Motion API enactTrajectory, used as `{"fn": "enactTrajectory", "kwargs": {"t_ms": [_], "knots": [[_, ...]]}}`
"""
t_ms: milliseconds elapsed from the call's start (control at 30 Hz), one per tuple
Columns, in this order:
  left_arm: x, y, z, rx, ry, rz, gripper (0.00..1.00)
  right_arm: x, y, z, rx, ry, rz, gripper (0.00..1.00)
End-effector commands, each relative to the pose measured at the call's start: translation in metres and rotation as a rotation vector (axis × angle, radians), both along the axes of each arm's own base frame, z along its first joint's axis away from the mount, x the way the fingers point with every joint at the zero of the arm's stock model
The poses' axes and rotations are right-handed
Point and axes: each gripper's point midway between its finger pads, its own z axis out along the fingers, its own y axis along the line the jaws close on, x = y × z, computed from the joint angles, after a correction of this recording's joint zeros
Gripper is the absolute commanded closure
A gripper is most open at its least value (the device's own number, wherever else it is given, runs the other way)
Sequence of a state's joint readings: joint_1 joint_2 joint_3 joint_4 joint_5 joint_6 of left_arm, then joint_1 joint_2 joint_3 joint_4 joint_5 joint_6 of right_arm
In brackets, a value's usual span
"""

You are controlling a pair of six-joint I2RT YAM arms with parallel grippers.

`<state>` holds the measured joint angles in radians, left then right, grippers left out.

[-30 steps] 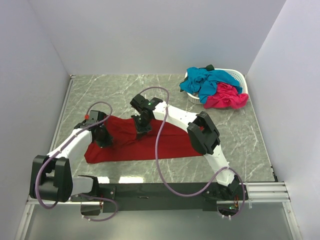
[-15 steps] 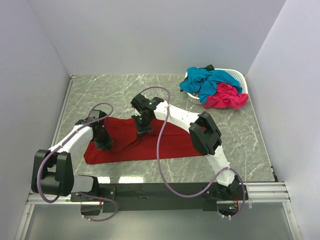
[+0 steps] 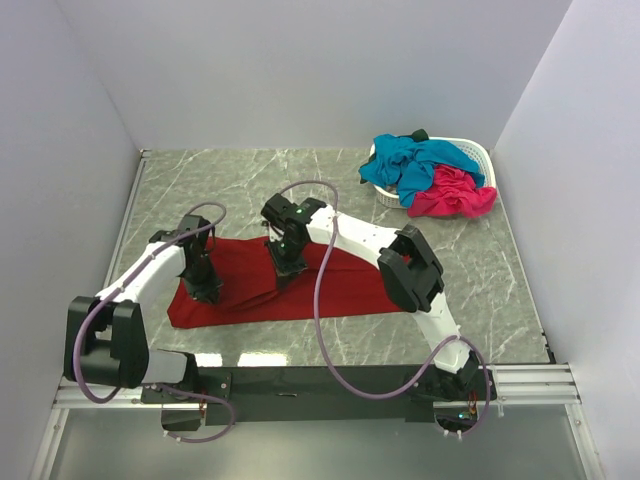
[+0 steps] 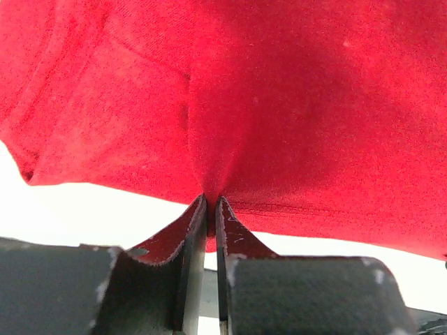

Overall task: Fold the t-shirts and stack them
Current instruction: Fold the tshirt

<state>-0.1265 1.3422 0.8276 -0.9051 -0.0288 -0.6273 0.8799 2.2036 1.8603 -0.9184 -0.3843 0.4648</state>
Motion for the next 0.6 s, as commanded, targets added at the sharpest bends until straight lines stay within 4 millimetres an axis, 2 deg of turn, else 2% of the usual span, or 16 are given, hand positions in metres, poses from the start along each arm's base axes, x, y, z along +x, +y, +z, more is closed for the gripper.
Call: {"fn": "enactTrajectory", "kwargs": {"t_ms": [0, 167, 233, 300, 333, 367, 433, 467, 533, 567], "knots": [[0.001, 0.008, 0.009, 0.049, 0.017, -0.025, 0.84, -0.02, -0.001, 0.02, 0.032, 0.029, 0.083, 1.0], [0.003, 0.016, 0.016, 0.096, 0.02, -0.016, 0.81, -0.032, -0.001, 0.011, 0.014, 0.064, 0.126, 0.99], [0.004, 0.019, 0.02, 0.113, 0.026, -0.019, 0.79, -0.032, -0.001, 0.01, 0.013, 0.063, 0.127, 0.93], [0.005, 0.019, 0.025, 0.12, 0.028, -0.023, 0.72, -0.029, -0.002, 0.009, 0.002, 0.053, 0.122, 0.85], [0.006, 0.019, 0.027, 0.119, 0.025, -0.023, 0.69, -0.029, -0.003, 0.009, -0.002, 0.048, 0.12, 0.77], [0.008, 0.018, 0.03, 0.113, 0.02, -0.023, 0.59, -0.028, -0.003, 0.012, -0.001, 0.038, 0.117, 0.73], [0.012, 0.017, 0.039, 0.108, 0.008, -0.027, 0.51, -0.022, -0.005, 0.014, -0.007, 0.013, 0.103, 0.66], [0.015, 0.016, 0.042, 0.104, 0.003, -0.028, 0.45, -0.02, -0.006, 0.021, 0.0, -0.006, 0.097, 0.65], [0.024, 0.013, 0.053, 0.094, -0.022, -0.032, 0.4, -0.008, -0.014, 0.026, -0.009, -0.036, 0.063, 0.62], [0.027, 0.013, 0.056, 0.093, -0.03, -0.03, 0.37, -0.004, -0.018, 0.035, 0.0, -0.052, 0.05, 0.61]]}}
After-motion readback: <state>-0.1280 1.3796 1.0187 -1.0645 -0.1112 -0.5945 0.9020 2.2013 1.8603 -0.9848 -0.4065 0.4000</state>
